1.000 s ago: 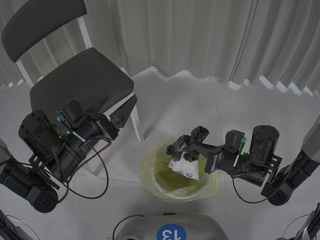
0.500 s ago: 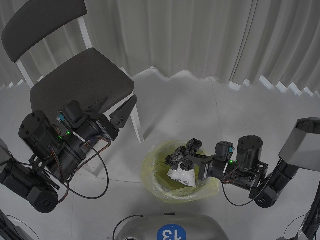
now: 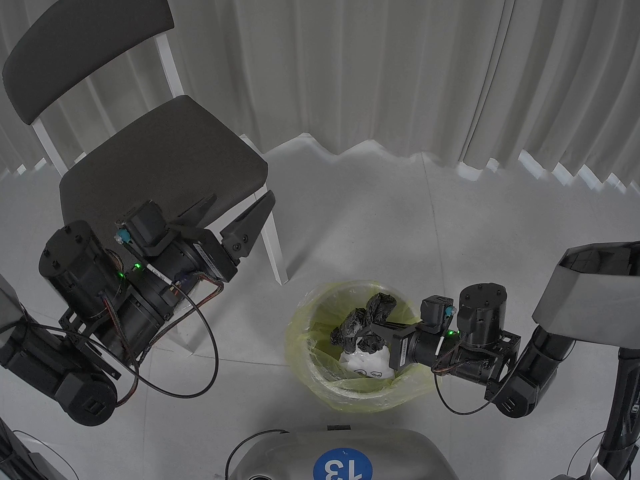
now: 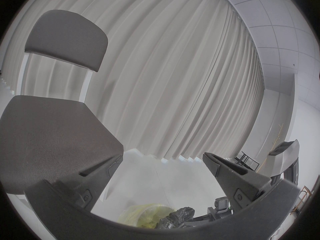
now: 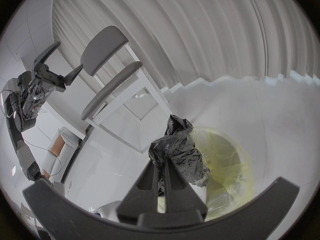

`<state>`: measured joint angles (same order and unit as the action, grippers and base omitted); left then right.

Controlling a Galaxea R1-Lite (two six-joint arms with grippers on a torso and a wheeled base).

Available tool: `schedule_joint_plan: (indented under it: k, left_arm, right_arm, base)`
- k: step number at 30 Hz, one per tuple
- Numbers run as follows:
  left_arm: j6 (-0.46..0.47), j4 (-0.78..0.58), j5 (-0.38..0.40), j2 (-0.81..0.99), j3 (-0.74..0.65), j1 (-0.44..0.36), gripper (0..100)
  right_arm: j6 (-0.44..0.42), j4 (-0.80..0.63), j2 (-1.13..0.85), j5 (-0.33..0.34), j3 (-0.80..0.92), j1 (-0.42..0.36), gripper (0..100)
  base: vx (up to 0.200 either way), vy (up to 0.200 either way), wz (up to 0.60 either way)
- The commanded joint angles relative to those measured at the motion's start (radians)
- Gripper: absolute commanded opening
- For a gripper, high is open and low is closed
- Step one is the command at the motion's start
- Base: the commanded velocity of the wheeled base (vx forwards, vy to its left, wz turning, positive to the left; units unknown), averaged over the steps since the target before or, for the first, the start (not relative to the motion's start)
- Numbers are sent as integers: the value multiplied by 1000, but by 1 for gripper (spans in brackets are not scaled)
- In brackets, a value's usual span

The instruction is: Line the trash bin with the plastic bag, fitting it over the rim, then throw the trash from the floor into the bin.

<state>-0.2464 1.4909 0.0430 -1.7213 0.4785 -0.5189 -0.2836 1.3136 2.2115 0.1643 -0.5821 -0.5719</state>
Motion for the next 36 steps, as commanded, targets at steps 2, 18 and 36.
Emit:
schedule_joint_plan:
  k: [2,18,36]
  left_arm:
    - [-1,0,0,-3,0,0,100]
    - [1,0,0,-4,0,-4,100]
    - [2,2,0,3,-1,-3,100]
  right_arm:
    - [0,12,30,-2,-5,-2,0]
    - [0,47,-24,-2,-44,58,0]
    - [4,75,80,0,7,-28,0]
  base:
    - [0,0,0]
    - [0,0,0]
    - [0,0,0]
